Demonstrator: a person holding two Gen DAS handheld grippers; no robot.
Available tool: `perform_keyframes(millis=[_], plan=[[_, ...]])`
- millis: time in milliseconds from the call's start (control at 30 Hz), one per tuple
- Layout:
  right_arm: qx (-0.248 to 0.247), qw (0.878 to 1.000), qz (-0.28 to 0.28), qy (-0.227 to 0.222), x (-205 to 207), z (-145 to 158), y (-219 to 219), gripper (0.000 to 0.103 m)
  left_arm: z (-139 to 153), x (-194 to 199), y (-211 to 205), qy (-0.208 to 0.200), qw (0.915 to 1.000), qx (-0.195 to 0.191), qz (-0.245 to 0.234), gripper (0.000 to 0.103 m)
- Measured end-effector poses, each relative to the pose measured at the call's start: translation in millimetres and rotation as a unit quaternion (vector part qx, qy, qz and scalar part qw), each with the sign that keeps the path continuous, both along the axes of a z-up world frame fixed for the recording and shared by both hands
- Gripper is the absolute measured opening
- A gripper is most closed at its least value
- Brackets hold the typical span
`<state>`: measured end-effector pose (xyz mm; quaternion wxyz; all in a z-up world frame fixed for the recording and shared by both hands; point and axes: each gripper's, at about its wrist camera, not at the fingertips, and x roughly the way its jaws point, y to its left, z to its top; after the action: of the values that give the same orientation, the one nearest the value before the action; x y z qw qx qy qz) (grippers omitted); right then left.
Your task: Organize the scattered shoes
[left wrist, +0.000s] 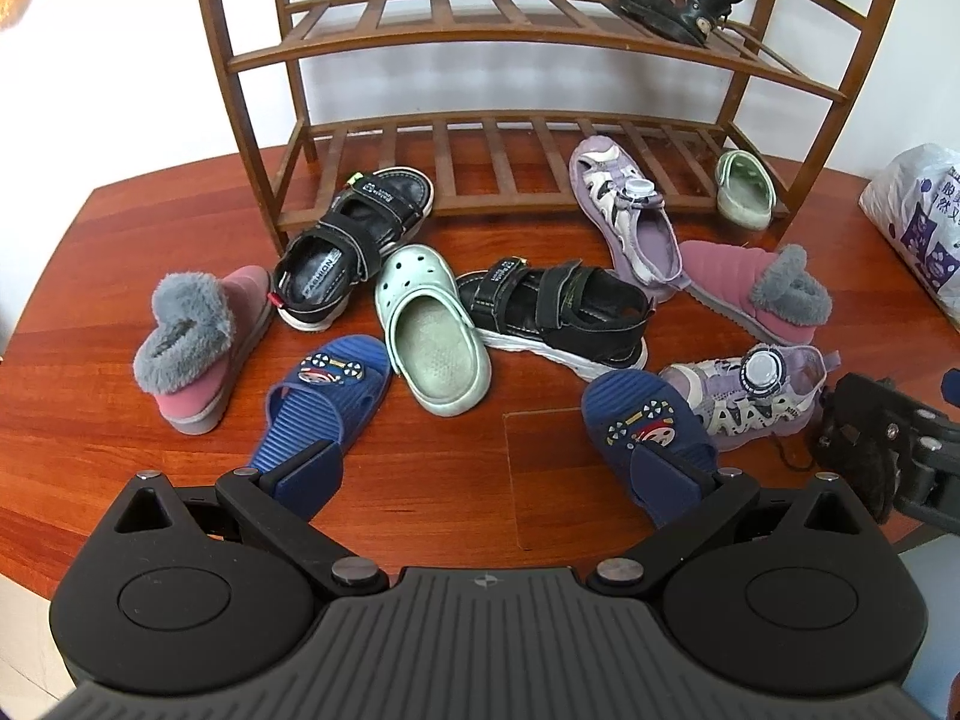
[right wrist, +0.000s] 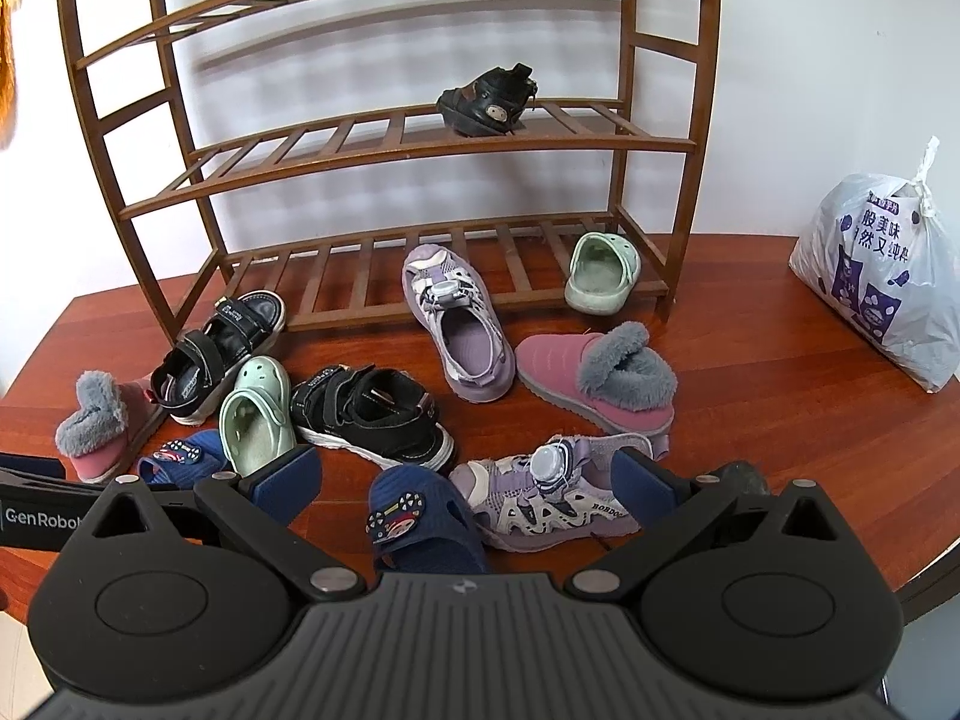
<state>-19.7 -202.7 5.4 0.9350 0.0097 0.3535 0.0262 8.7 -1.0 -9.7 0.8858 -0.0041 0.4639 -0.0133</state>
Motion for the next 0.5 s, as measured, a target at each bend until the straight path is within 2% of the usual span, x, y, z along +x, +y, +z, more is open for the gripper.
perform_keyframes(millis=[500], plan=[[0.016, 1.0, 0.006, 0.007, 16.0, -4.4, 3.5, 0.103, -0.7, 5.5, 12.9, -0.001, 1.0, -0.002, 0.007, 0.103]])
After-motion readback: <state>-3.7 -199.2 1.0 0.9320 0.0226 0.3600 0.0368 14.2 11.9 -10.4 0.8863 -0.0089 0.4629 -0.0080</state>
